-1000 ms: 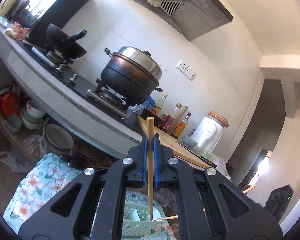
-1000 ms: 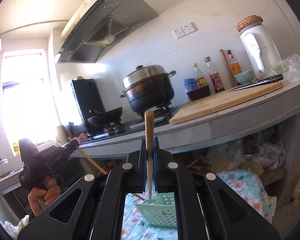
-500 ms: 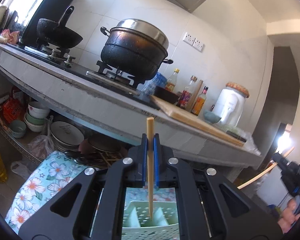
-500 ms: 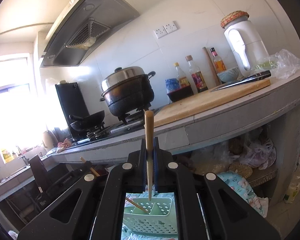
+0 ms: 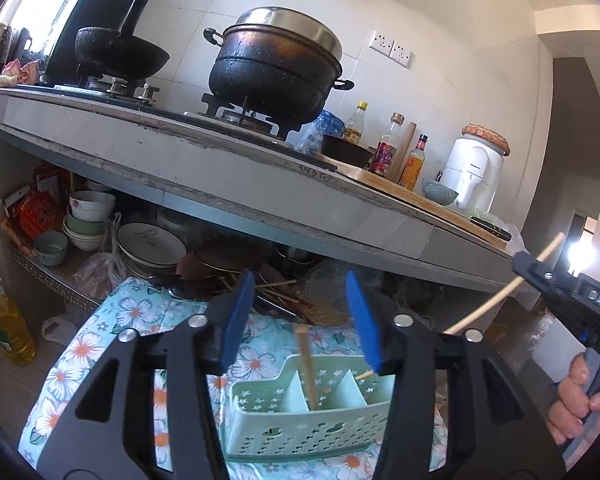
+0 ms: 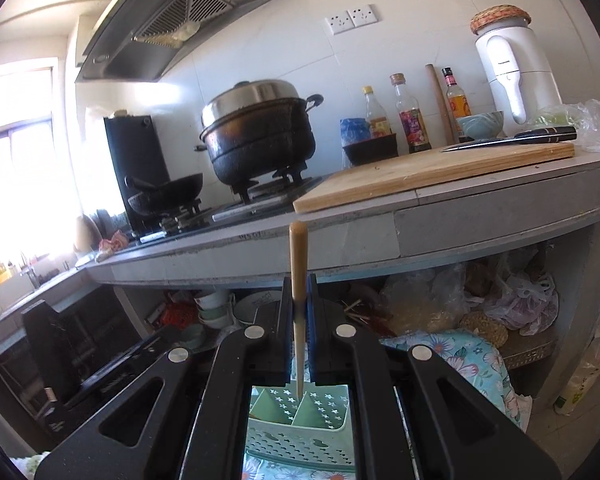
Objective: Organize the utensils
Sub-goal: 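Lower the chopstick into the green holder and open the right tool, then reach the left tool to the chopsticks and grasp another one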
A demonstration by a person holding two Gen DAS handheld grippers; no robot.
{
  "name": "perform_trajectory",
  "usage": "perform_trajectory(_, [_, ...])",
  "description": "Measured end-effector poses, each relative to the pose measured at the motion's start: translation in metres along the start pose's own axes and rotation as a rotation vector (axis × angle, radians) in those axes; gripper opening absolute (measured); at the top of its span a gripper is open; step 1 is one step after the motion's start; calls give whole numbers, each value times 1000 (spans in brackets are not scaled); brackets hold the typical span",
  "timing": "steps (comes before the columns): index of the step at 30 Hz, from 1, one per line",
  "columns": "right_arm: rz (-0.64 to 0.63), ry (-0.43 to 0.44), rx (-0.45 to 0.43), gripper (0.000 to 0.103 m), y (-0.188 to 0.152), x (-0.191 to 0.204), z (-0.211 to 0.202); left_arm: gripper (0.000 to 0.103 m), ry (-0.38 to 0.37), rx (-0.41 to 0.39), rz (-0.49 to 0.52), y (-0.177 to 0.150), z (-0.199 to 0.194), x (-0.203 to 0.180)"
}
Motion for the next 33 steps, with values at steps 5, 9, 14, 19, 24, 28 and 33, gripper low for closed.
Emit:
perform_trajectory(5, [-44,-14,30,6,-4,13,19,62,1,13,14,-1,-28,7])
perform_trajectory(9, [-81,-32,53,6,-9,22,36,70,15,54,40,-12,-51,18])
perform_trajectory(14, [-101,-44,96,6,-26,29,55,76,45,141,36,-45,-77,42])
perform_trajectory(19, [-108,-53,210,7,-54,26,74,79,84,201,13,-78,-101,65])
perform_trajectory(24, [-84,-103,216,36,-55,13,63,81,142,269,-18,-113,-114,87])
perform_trajectory(28, [-61,-128,193,43,-49,4,46,81,176,295,-34,-130,-128,101])
perform_trajectory(33, [-17,-152,141,46,-41,-8,10,81,186,284,-33,-130,-141,110])
Point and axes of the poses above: each gripper's, at about its wrist camera, not at the fingertips, and z roughly the way its jaws point, x to its left, y to its top, the point moved 8 cm from there along z, roughly the way its jaws point, and after that the axes turned 2 degrees about -y, right-handed, at the moved point
